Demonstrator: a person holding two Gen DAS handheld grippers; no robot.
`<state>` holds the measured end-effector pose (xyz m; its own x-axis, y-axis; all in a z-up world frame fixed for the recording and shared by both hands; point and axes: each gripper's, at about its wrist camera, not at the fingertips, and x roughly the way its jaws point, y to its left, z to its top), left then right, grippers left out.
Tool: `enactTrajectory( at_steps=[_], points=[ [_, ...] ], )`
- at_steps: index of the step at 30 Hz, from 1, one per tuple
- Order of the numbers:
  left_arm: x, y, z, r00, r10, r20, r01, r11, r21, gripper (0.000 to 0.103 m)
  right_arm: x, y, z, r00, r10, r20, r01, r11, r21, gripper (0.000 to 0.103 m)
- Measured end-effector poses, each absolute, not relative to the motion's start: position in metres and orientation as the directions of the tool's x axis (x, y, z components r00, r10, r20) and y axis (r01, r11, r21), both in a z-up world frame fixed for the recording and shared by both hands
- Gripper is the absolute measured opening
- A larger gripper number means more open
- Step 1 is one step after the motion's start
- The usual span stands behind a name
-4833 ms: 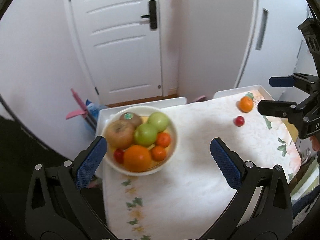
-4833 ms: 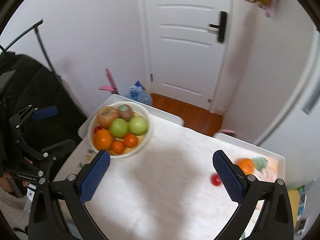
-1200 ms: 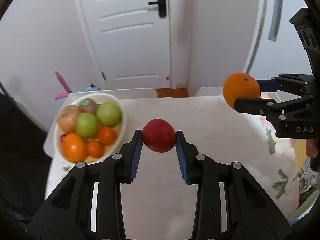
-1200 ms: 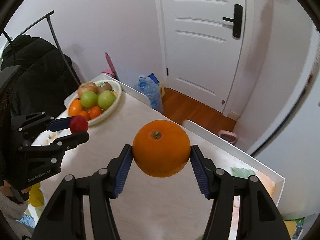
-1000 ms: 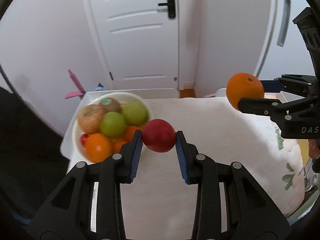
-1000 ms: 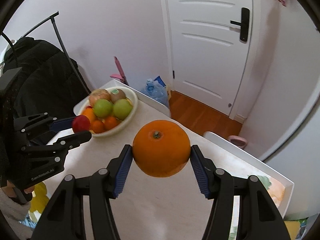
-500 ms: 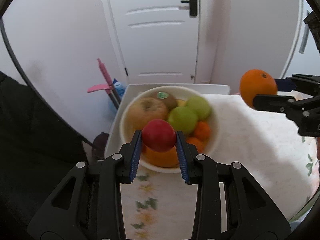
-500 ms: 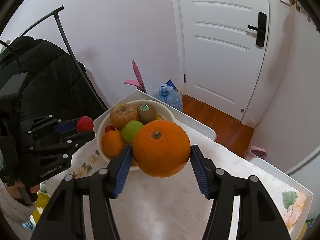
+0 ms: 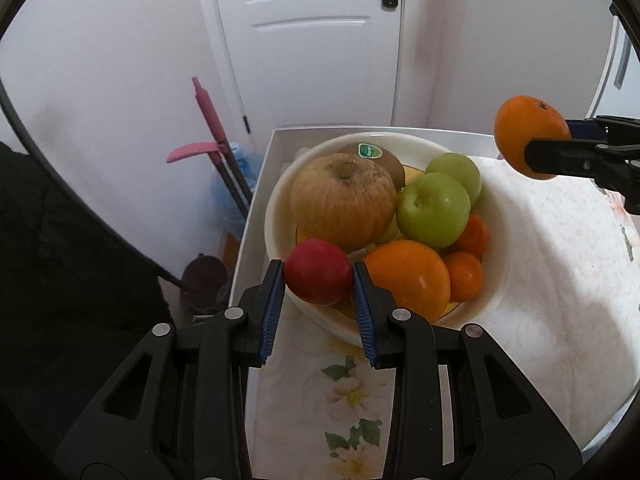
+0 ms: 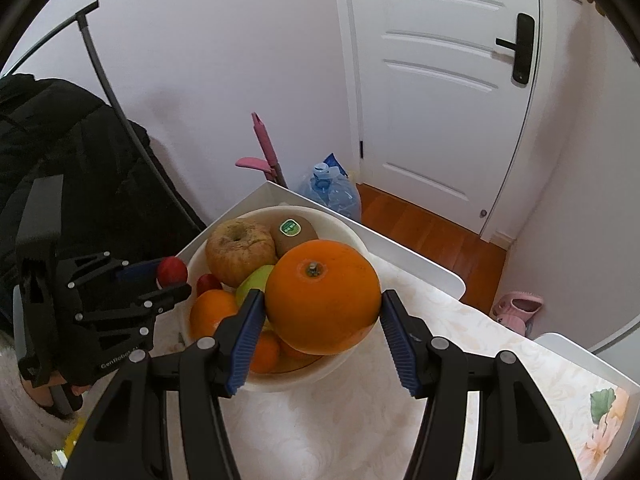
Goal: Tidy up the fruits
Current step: 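Carry the tomato and orange over the duck bowl with both tools, then lower the tomato and orange into the bowl, opening both tools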
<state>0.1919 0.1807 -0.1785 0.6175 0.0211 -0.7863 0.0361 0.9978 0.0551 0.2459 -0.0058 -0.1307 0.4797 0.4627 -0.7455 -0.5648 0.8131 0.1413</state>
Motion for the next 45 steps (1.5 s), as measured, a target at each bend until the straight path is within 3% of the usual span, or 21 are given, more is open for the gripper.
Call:
enactTrajectory(
  at_steps=[3, 5, 6, 7, 9, 25, 45],
  points=[
    [0.193, 0.184, -0.181, 0.615, -0.004, -0.789, 0.049, 0.998, 0.033, 0.039, 0.248, -0.004, -0.133, 0.48, 0.452, -0.752, -0.558, 0.818, 0.135, 0.055],
    [0.193, 0.185, -0.182, 0.617, -0.002, -0.787, 0.048, 0.998, 0.035, 0.045, 0.25, -0.003, -0.133, 0.48, 0.449, -0.754, -0.556, 0.82, 0.134, 0.055],
    [0.192, 0.186, -0.181, 0.622, 0.009, -0.783, 0.04, 0.998, 0.044, 0.057, 0.25, -0.003, -0.133, 0.48, 0.448, -0.754, -0.555, 0.821, 0.134, 0.055],
    [0.192, 0.188, -0.18, 0.627, 0.014, -0.779, 0.034, 0.998, 0.045, 0.076, 0.251, -0.002, -0.133, 0.48, 0.448, -0.754, -0.555, 0.821, 0.134, 0.055],
    [0.188, 0.191, -0.176, 0.641, -0.011, -0.767, 0.034, 0.999, 0.014, 0.099, 0.253, -0.001, -0.132, 0.48, 0.447, -0.755, -0.555, 0.821, 0.133, 0.055],
    [0.182, 0.201, -0.148, 0.659, -0.005, -0.752, 0.0, 1.0, -0.007, 0.103, 0.28, 0.015, -0.124, 0.439, 0.485, -0.756, -0.591, 0.79, 0.163, 0.055],
    [0.198, 0.201, -0.156, 0.641, 0.015, -0.768, 0.03, 0.999, 0.044, 0.103, 0.337, 0.044, -0.17, 0.378, 0.489, -0.786, -0.594, 0.779, 0.199, 0.055]
  ],
)
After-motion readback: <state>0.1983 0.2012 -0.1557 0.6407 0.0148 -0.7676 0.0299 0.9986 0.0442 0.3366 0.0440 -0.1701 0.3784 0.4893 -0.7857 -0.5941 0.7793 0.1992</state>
